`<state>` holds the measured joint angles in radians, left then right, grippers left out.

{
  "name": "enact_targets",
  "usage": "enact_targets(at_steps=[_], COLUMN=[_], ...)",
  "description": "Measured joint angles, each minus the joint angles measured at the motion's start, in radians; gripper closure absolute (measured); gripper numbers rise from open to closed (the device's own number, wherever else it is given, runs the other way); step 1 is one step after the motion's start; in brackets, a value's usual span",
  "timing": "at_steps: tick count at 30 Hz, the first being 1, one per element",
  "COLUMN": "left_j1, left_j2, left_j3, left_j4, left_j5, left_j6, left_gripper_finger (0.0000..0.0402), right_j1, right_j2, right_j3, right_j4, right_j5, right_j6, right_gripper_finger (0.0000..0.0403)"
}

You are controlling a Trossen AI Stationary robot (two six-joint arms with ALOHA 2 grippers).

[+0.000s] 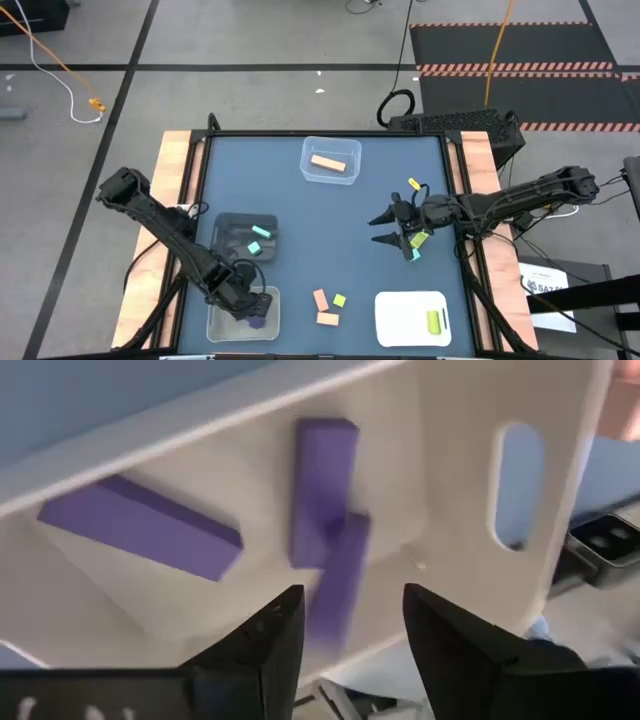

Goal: Sort & place blocks by color
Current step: Put the purple blocks into the gray bin, then put the top green blocks into the white bin

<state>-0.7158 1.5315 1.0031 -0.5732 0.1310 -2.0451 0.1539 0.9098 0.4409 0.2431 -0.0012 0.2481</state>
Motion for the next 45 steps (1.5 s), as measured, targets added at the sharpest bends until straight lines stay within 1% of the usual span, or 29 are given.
enact_targets(at_steps=[3, 7, 9, 10, 13, 15, 17, 19, 22, 27, 29, 32, 34, 40, 45], left_j1=[0.0, 0.0, 0.002, 0.006, 0.026, 0.051, 0.083, 0.125, 0.192, 0.293, 0.324, 0.361, 0.378, 0.41, 0.428], left_j2=[-0.035, -0.105, -0.143, -0.159, -0.203, -0.225, -0.243, -0.26, -0.27, -0.274, -0.274, -0.274, -0.274, -0.274, -0.274], left_j3=[0.0, 0.0, 0.0, 0.0, 0.0, 0.0, 0.0, 0.001, 0.001, 0.001, 0.001, 0.001, 0.001, 0.001, 0.001], left_j4=[0.03, 0.014, -0.002, -0.001, 0.004, 0.026, 0.043, 0.088, 0.152, 0.288, 0.327, 0.343, 0.34, 0.331, 0.316], left_j5=[0.0, -0.016, -0.07, -0.112, -0.254, -0.327, -0.366, -0.385, -0.396, -0.395, -0.395, -0.394, -0.394, -0.393, -0.39], left_j6=[0.046, 0.073, 0.073, 0.077, 0.127, 0.181, 0.254, 0.343, 0.487, 0.725, 0.829, 0.977, 1.039, 1.158, 1.237], left_gripper_finger=[0.0237, 0.025, 0.0256, 0.0259, 0.0265, 0.0265, 0.0263, 0.026, 0.026, 0.0265, 0.0265, 0.0264, 0.0264, 0.0264, 0.0265], right_j1=[-0.005, -0.009, -0.009, -0.009, -0.009, -0.009, -0.009, -0.009, -0.009, -0.009, -0.005, 0.01, 0.028, 0.11, 0.177], right_j2=[-0.035, -0.06, -0.059, -0.058, -0.047, -0.043, -0.043, -0.042, -0.042, -0.042, -0.042, -0.042, -0.042, -0.028, 0.018], right_j3=[0.023, 0.082, 0.109, 0.119, 0.127, 0.127, 0.127, 0.127, 0.127, 0.127, 0.127, 0.127, 0.127, 0.127, 0.127], right_j4=[-0.121, -0.399, -0.529, -0.597, -0.745, -0.847, -0.911, -0.975, -1.014, -1.038, -1.039, -1.036, -1.032, -1.033, -1.033], right_j5=[0.007, 0.099, 0.122, 0.129, 0.131, 0.133, 0.152, 0.171, 0.186, 0.185, 0.18, 0.153, 0.138, 0.122, 0.078], right_j6=[-0.045, -0.077, -0.06, -0.026, 0.116, 0.204, 0.254, 0.254, 0.244, 0.476, 0.516, 0.527, 0.565, 0.675, 0.76], right_gripper_finger=[0.019, 0.019, 0.019, 0.019, 0.019, 0.019, 0.019, 0.019, 0.019, 0.019, 0.019, 0.019, 0.019, 0.019, 0.0191])
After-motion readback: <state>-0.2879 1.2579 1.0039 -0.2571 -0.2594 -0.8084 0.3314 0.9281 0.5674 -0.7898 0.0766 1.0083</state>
